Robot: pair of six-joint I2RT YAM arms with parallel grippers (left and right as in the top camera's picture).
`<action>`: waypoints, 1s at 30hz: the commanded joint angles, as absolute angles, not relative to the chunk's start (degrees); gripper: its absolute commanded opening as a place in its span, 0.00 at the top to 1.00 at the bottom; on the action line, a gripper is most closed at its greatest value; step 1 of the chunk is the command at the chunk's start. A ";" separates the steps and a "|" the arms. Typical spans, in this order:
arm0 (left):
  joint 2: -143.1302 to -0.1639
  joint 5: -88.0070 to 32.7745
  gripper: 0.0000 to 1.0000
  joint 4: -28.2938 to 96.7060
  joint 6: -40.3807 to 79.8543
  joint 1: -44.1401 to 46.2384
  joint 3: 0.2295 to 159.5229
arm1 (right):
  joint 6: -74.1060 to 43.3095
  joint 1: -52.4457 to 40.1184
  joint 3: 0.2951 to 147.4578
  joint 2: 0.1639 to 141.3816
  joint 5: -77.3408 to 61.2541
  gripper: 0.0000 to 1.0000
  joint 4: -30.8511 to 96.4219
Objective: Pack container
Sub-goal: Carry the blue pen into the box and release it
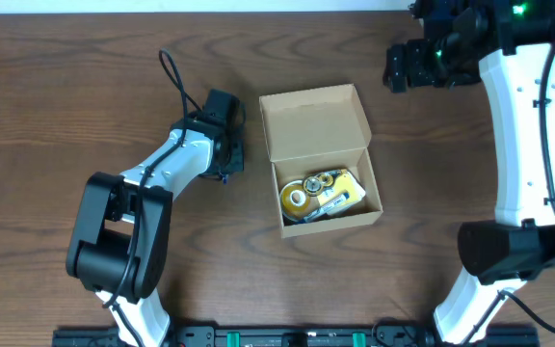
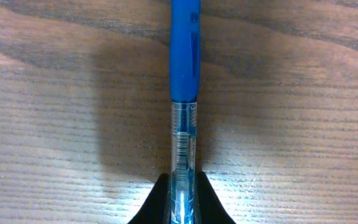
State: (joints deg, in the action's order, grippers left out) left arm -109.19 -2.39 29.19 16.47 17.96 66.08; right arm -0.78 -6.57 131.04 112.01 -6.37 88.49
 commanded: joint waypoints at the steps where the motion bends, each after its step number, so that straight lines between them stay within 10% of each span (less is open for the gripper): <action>1: -109.69 -3.03 0.94 32.80 16.73 18.02 66.85 | -0.12 -6.90 130.80 111.09 -5.89 0.09 88.05; 30: -97.86 -15.62 0.91 58.67 -23.24 39.18 91.18 | -0.12 -6.90 130.80 111.11 -4.49 0.09 88.68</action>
